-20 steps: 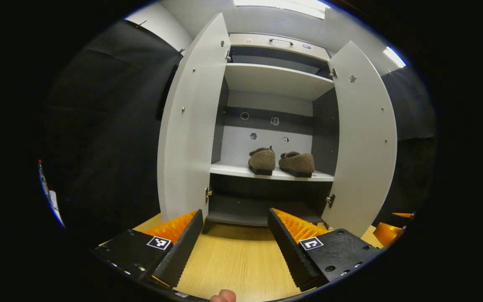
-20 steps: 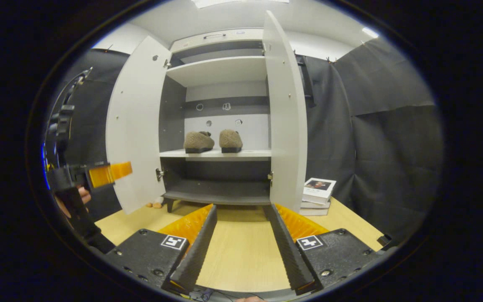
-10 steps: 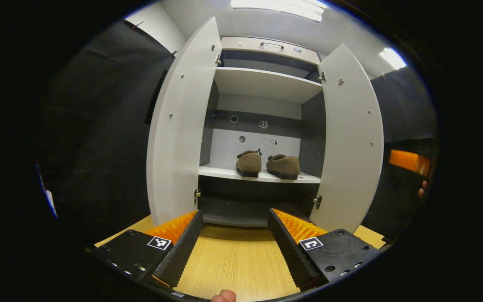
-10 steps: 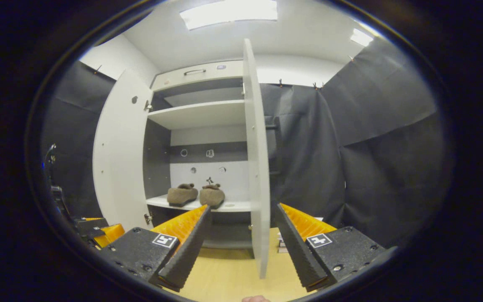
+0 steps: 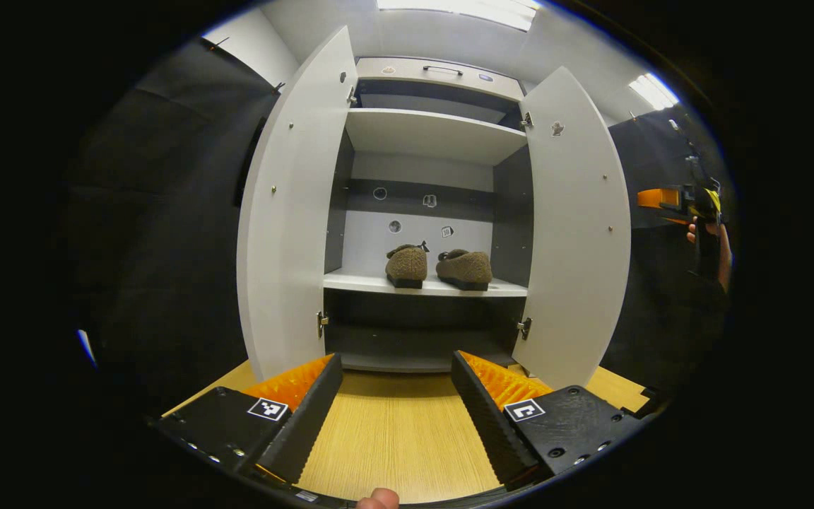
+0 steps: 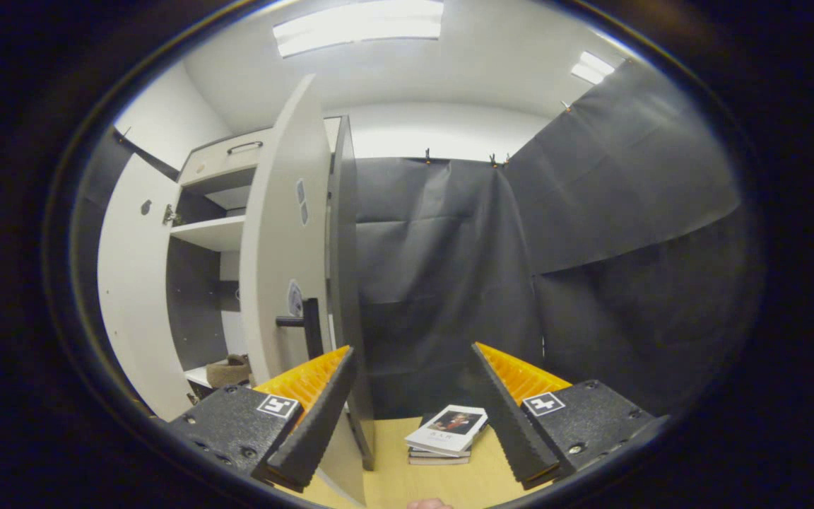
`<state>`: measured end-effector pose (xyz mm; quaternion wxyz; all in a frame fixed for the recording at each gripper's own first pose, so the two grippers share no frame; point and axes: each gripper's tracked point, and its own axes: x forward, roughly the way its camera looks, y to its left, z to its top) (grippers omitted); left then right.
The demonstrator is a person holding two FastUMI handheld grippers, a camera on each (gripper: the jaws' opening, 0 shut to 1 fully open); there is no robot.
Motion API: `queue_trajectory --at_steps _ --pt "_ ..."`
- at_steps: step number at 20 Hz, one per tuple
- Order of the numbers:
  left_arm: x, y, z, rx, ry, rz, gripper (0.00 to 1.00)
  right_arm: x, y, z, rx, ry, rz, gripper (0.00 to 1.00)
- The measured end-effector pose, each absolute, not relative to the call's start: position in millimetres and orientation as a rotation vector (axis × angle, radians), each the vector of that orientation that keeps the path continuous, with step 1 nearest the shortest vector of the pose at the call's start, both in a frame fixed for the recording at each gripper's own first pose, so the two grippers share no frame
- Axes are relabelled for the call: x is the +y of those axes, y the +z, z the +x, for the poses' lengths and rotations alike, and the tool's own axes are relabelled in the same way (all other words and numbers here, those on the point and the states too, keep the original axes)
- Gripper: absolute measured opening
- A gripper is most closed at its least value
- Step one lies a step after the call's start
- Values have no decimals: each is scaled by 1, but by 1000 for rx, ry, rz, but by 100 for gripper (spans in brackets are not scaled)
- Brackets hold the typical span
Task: Grab one shoe with the right hand and put it into the shoe cabinet, grab the other shoe with the left hand and put it into the shoe cabinet; then close the right door with the right hand and the left door with the left hand.
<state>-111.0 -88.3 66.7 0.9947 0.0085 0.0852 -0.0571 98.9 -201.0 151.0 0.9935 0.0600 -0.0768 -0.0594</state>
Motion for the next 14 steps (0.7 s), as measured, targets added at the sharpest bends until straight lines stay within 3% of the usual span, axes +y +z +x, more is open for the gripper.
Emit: queue_trajectory --at_steps 8,10,12,13,14 --pt "-90 63 -112 193 -122 -9 95 -188 152 138 -113 -93 37 99" --pt "-92 61 -112 201 -133 -33 95 -183 154 136 -124 -88 28 89" --pt "-93 62 -111 196 -138 -29 95 -180 154 135 -126 -83 15 95" --pt "-94 64 -110 187 -142 -29 95 -176 153 134 -117 -75 10 89" --pt "-95 66 -108 179 -148 -30 95 -170 155 133 -114 -59 11 95"
